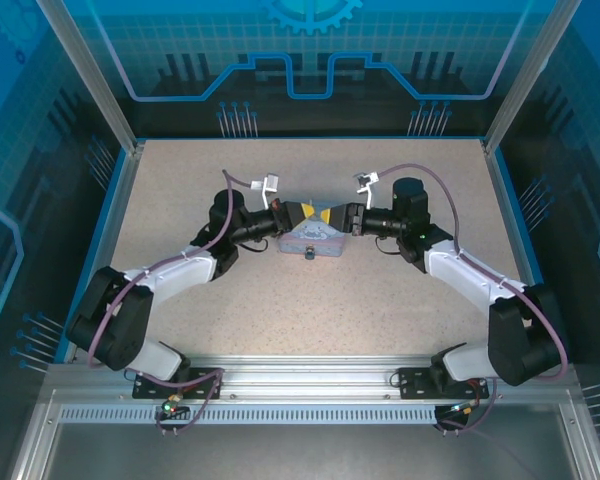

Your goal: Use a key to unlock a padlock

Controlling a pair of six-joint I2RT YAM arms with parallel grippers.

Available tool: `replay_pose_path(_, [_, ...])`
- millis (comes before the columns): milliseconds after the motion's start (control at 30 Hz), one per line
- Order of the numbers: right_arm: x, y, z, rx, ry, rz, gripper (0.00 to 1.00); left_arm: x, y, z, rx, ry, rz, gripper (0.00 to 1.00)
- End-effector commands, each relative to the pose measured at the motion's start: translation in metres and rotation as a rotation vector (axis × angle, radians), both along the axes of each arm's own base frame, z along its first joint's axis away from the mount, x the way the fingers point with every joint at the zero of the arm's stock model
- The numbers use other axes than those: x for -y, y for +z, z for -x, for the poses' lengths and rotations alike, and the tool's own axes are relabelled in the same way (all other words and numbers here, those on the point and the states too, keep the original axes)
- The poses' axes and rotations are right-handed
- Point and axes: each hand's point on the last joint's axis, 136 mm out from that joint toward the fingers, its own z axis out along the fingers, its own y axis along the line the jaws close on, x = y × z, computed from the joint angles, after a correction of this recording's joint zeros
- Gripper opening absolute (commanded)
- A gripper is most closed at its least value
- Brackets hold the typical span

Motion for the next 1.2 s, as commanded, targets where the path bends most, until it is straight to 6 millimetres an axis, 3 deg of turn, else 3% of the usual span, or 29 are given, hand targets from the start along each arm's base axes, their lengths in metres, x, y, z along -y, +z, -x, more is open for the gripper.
replay_pose_path(0, [-0.004, 0.018, 0.007, 0.127, 0.051, -0.004, 0.45, 0.007, 0.004, -0.002, -0.022, 0.0, 0.036, 0.0])
replay_pose_path(167, [-0.006, 0.016, 0.006, 0.14, 0.07, 0.011, 0.56, 0.014, 0.006, -0.001, -0.043, -0.017, 0.061, 0.0])
replay_pose_path(467, [-0.017, 0.002, 0.004, 0.106, 0.115, 0.001, 0.55, 0.017, 0.008, -0.005, -0.063, -0.009, 0.083, 0.0])
replay_pose_path(600, [-0.022, 0.003, 0.009, 0.113, 0.133, -0.002, 0.47, 0.017, 0.006, -0.007, -0.075, -0.004, 0.087, 0.0])
replay_pose_path(800, [-0.021, 0.002, 0.013, 0.113, 0.135, 0.01, 0.26, 0.016, 0.004, -0.01, -0.081, 0.01, 0.081, 0.0])
replay_pose_path(1000, [-0.021, -0.003, 0.011, 0.095, 0.129, 0.02, 0.22, 0.017, 0.003, -0.011, -0.085, 0.015, 0.082, 0.0])
replay_pose_path(1167, [-0.023, -0.005, 0.009, 0.079, 0.124, 0.016, 0.08, 0.016, 0.004, -0.011, -0.083, 0.021, 0.077, 0.0])
